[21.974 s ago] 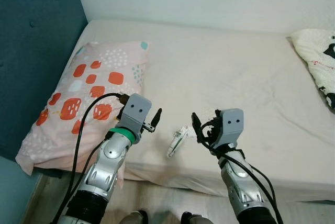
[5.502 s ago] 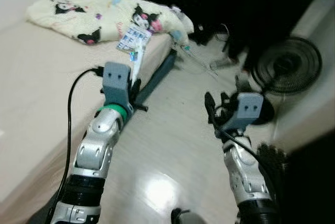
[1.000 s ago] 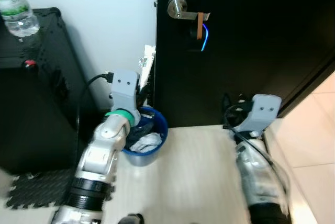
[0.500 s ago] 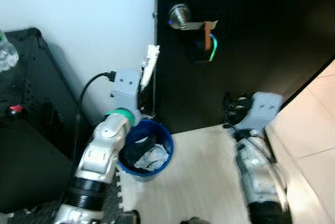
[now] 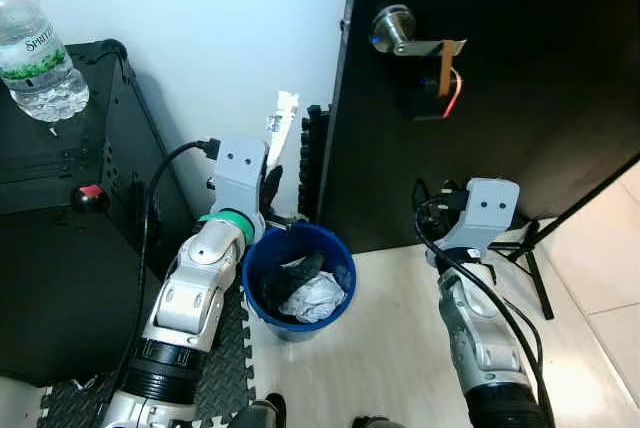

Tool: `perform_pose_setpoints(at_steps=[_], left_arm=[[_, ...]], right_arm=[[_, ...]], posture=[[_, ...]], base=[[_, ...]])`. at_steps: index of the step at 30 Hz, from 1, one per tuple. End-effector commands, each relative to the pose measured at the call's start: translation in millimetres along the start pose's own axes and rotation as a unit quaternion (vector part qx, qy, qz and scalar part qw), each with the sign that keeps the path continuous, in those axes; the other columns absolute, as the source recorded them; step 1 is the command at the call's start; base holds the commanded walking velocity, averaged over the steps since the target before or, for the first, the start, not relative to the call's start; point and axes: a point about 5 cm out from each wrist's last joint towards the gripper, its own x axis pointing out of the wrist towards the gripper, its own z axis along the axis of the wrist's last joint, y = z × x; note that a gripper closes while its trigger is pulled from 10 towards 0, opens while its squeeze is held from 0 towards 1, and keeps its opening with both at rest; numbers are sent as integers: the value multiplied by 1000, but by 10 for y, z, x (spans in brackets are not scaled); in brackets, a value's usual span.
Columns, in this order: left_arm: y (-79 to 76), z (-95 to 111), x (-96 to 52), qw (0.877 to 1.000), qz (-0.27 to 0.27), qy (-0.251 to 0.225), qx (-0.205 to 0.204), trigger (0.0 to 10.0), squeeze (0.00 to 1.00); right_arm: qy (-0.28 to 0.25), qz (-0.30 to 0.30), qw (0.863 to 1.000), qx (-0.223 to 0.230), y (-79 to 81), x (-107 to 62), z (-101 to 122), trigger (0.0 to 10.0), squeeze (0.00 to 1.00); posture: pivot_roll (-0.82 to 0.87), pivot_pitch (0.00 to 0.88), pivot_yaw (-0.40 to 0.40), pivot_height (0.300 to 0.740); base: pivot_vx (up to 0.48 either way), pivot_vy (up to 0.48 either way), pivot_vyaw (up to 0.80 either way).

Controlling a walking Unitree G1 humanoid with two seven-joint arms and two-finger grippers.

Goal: Clean up the room

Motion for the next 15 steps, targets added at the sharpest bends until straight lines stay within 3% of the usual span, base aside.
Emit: perform_pose_setpoints(at_steps=[1, 5, 7, 13, 15], left_arm=[[-19, -141, -4, 1000, -10, 28, 1, 10000, 0], [-30, -331, 47, 996, -51, 60, 34, 10000, 0], [-22, -546, 117, 985, -98, 102, 98, 10000, 0], [8, -666, 191, 972, -128, 131, 145, 10000, 0], [57, -724, 231, 965, -132, 152, 166, 10000, 0]], right_arm=[[10, 6, 1000, -10, 6, -37, -50, 10000, 0], [20, 25, 999, -40, 54, -47, -97, 10000, 0], [23, 38, 997, -66, 72, -33, -105, 10000, 0], [10, 42, 995, -84, 41, 28, -39, 10000, 0], [-16, 44, 994, -99, 6, 48, 98, 10000, 0]], posture=[[-7, 99, 45, 740], [-6, 111, 37, 740], [-15, 143, 33, 740], [-31, 186, 33, 740], [-62, 260, 31, 740]], base=[[0, 0, 0], [0, 0, 0], [0, 0, 0], [0, 0, 0], [0, 0, 0]])
